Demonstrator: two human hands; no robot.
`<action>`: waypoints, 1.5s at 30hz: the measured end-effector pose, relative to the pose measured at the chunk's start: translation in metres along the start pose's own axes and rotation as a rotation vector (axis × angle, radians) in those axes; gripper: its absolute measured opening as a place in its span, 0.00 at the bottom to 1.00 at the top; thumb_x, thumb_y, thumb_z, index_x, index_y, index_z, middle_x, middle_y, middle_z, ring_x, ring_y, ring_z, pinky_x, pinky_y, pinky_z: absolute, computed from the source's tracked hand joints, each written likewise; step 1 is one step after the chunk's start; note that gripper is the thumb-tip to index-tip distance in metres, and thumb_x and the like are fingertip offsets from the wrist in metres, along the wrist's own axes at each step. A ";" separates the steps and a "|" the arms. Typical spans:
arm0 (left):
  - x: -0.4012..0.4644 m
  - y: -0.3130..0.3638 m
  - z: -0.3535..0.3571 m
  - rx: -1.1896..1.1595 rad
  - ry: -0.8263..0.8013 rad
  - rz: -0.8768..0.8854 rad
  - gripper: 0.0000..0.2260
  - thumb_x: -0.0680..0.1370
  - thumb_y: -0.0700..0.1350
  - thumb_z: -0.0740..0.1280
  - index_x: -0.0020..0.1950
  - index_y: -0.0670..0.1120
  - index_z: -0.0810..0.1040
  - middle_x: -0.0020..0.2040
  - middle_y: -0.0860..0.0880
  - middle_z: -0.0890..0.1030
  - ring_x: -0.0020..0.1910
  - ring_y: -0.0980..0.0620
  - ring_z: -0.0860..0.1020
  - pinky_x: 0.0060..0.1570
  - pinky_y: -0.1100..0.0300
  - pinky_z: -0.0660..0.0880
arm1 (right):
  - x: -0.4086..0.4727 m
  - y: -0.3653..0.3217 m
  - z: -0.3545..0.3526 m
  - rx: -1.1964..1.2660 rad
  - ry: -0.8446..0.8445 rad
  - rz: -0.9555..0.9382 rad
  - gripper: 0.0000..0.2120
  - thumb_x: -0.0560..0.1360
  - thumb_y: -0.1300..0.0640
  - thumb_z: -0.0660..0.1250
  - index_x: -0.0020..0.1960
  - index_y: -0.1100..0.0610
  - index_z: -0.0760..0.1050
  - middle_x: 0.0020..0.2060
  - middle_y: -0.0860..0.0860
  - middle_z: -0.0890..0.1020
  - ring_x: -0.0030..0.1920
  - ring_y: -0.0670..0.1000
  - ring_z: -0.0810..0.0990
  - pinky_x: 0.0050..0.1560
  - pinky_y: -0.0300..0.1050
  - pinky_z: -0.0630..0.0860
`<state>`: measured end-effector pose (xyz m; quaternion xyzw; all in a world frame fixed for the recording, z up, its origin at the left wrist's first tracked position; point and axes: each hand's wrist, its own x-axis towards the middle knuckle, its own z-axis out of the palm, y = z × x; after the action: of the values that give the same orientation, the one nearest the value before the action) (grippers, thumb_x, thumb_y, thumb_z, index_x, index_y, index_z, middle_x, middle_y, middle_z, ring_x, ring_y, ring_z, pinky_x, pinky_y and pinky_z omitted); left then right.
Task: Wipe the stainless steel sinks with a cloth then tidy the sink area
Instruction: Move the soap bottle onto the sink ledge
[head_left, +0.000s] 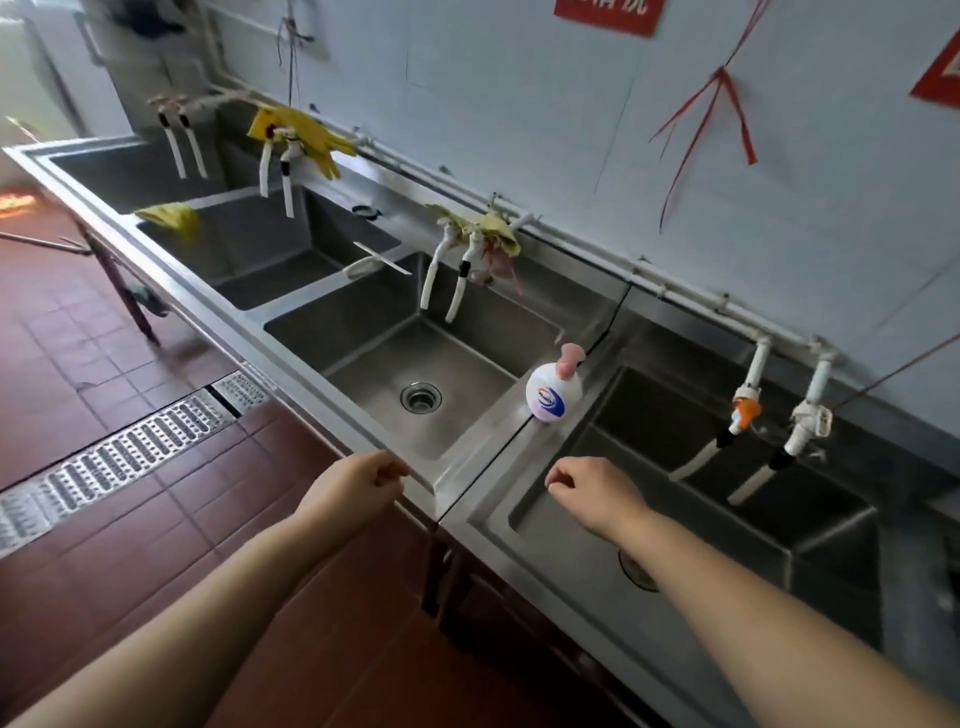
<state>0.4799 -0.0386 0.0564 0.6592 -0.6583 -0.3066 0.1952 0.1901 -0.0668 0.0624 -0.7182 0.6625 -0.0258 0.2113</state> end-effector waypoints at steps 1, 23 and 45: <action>0.007 0.001 -0.002 -0.002 -0.003 0.009 0.09 0.75 0.43 0.67 0.54 0.51 0.81 0.48 0.54 0.81 0.48 0.55 0.78 0.50 0.59 0.73 | 0.005 0.002 -0.003 -0.003 0.014 0.013 0.05 0.76 0.50 0.62 0.47 0.47 0.77 0.42 0.45 0.80 0.42 0.44 0.77 0.40 0.39 0.74; 0.163 0.067 0.035 -0.018 -0.046 0.002 0.09 0.76 0.44 0.66 0.52 0.56 0.79 0.47 0.58 0.80 0.45 0.59 0.78 0.51 0.56 0.76 | 0.212 0.056 -0.078 -0.138 0.130 -0.035 0.24 0.74 0.57 0.66 0.68 0.46 0.68 0.61 0.53 0.71 0.60 0.56 0.73 0.61 0.50 0.70; 0.207 0.210 0.169 -0.026 -0.497 0.449 0.08 0.76 0.45 0.66 0.51 0.59 0.76 0.41 0.61 0.76 0.42 0.67 0.75 0.40 0.72 0.69 | 0.022 0.192 -0.109 0.011 0.194 0.413 0.15 0.68 0.44 0.69 0.54 0.43 0.75 0.51 0.44 0.78 0.51 0.49 0.77 0.44 0.40 0.69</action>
<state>0.2000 -0.2308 0.0404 0.4001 -0.8107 -0.4156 0.0997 -0.0229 -0.1239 0.0914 -0.5604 0.8125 -0.0546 0.1512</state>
